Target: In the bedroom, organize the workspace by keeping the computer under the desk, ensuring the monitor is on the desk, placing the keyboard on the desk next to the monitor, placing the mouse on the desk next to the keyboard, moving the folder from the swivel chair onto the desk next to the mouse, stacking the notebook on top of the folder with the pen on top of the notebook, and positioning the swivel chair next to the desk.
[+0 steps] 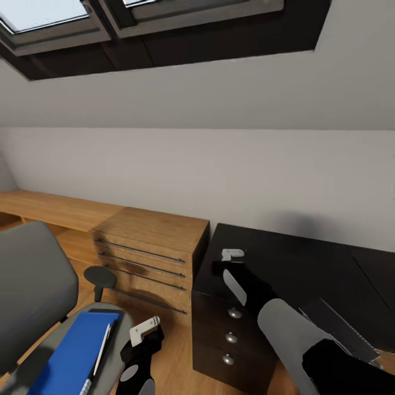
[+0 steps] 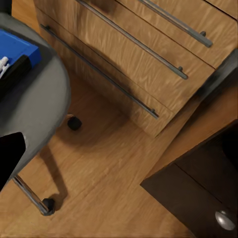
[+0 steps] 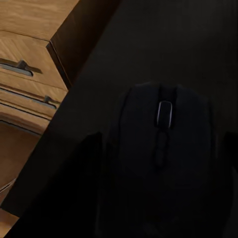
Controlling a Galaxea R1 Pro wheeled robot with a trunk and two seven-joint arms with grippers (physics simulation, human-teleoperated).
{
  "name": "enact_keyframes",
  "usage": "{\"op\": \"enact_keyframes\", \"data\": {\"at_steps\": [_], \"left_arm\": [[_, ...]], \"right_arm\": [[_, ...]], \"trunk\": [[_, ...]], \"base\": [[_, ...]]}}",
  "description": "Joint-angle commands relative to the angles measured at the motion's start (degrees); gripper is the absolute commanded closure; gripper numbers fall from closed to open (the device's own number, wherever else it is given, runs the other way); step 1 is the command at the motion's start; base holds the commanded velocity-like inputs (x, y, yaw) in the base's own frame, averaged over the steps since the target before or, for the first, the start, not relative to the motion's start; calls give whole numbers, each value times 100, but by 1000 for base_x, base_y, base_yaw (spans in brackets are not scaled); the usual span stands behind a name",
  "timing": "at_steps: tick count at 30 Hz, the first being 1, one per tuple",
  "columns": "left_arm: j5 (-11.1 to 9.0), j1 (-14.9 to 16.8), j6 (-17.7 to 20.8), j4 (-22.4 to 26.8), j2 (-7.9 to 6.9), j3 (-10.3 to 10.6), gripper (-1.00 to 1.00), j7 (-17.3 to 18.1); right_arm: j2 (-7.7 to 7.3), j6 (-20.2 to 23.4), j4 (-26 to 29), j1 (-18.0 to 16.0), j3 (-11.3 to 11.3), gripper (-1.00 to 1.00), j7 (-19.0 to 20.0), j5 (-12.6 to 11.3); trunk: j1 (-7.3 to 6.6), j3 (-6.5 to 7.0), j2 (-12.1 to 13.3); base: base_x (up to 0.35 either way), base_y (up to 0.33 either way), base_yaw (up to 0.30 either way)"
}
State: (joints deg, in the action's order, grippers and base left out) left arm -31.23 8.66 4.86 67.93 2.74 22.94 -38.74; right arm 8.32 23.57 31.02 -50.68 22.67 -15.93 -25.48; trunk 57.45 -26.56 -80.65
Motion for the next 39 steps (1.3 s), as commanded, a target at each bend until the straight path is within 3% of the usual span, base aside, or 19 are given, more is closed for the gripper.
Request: {"op": "enact_keyframes", "data": {"at_steps": [1,3,5,7,9,12,13,14,18,19,20,21,24,27,31,39], "left_arm": [[-15,4,29,9,-2,9,-100,-37],[-15,4,31,9,-2,11,-100,-37],[-15,4,32,9,-2,13,-100,-37],[-17,4,32,9,-2,16,-100,-37],[-20,4,33,9,-2,19,-100,-24],[-18,4,38,9,-2,44,-100,-21],[-17,4,38,9,-2,50,-100,-20],[-21,4,39,9,-2,59,-100,-19],[-20,4,44,8,3,69,-100,-19],[-19,4,70,2,2,198,-100,-19],[-21,4,79,-2,0,272,-100,-19],[-18,4,93,-103,4,483,-100,-17],[-20,4,169,-153,4,559,-100,-12],[-34,4,757,-187,28,578,-100,3],[-40,4,989,-207,66,572,-100,7],[-39,4,1017,-202,85,563,-100,5]], "right_arm": [[-29,55,225,93,37,100,-183,-70],[-238,492,1691,771,23,100,-747,-81],[-369,711,2492,1127,-49,100,-875,-155],[-547,1085,3668,1661,-260,100,-970,-422],[-676,1434,4447,1973,-416,100,-1001,-626],[-714,1511,4672,2051,-521,100,-1005,-713],[-717,1520,4712,2065,-632,100,-1003,-768],[-715,1532,4786,2088,-1038,100,-1007,-993],[-731,1536,4959,2136,-1385,100,-1009,-1121],[-702,1530,5248,2348,-2187,100,-1001,-1160],[-698,1529,5327,2400,-2336,100,-997,-1189],[-698,1525,5440,2474,-2563,100,-994,-1323],[-693,1521,5461,2488,-2717,100,-992,-1372],[-682,1526,5465,2492,-3221,100,-992,-1422],[-607,1501,5446,2493,-3463,100,-999,-1606],[-607,1504,5424,2493,-3443,100,-1146,-1599]], "trunk": [[-26,12,38],[-70,48,118],[-114,84,198],[-158,120,278],[-202,156,358],[-268,209,479],[-290,227,519],[-311,245,559],[-399,317,719],[-421,338,760],[-443,360,800],[-465,384,840],[-531,454,960],[-597,517,1080],[-685,590,1241],[-861,745,1562]], "base": [[-338,0,0],[-340,0,0],[-340,0,0],[-340,0,0],[-340,0,0],[-312,0,0],[-177,0,0],[-46,0,0],[-16,0,0],[-1,0,-74],[-1,0,-131],[0,0,-190],[0,0,-218],[0,0,-262],[0,0,-101],[0,0,-127]]}}
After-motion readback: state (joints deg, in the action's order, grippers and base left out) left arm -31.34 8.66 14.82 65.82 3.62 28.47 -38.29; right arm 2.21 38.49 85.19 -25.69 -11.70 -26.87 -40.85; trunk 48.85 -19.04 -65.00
